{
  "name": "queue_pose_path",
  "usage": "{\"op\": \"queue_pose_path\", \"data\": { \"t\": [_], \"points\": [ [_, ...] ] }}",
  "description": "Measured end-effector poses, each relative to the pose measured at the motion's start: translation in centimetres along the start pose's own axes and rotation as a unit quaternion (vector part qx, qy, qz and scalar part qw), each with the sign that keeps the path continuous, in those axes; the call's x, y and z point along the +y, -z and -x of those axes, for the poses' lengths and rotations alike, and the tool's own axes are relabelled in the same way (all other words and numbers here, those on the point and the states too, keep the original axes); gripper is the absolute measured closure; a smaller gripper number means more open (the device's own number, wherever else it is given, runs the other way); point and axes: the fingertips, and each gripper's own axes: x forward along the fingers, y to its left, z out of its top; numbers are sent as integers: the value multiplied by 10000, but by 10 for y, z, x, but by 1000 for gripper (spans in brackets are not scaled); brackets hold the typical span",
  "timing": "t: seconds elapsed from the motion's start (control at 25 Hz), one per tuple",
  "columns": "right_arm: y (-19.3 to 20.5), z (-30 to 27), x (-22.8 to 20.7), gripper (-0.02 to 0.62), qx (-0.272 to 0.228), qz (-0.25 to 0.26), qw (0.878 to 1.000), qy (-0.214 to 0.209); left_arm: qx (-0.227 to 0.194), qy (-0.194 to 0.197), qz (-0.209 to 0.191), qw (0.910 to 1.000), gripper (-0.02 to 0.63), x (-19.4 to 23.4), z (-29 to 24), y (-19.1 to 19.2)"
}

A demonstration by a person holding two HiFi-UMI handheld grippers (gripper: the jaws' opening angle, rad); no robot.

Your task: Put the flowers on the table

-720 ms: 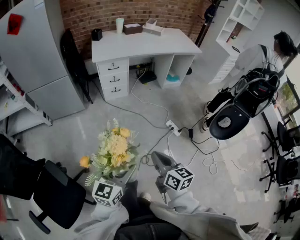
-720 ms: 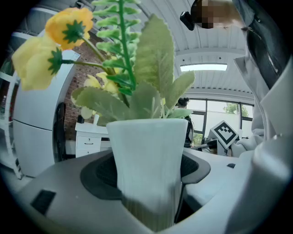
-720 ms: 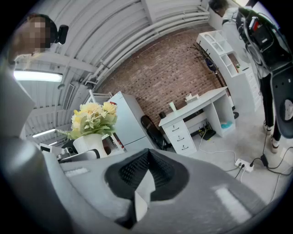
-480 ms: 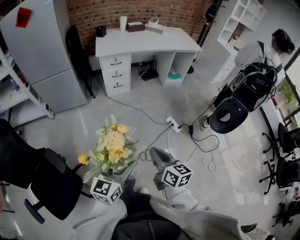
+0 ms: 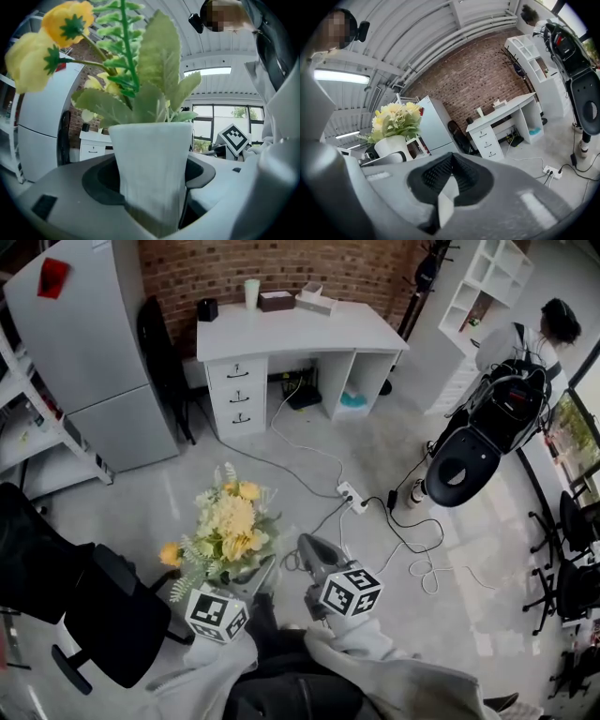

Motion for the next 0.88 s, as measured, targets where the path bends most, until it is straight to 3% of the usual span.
{"op": "queue_pose_path", "data": {
  "t": [0.52,0.88],
  "points": [
    [-63,-156,-16,595,158,-75,9997,-153,-52,-22,15,10000,259,128,-92,-43],
    [-95,-251,-12,595,167,-150,9995,-219,-68,-99,-35,9999,259,214,-123,-74]
  ]
}}
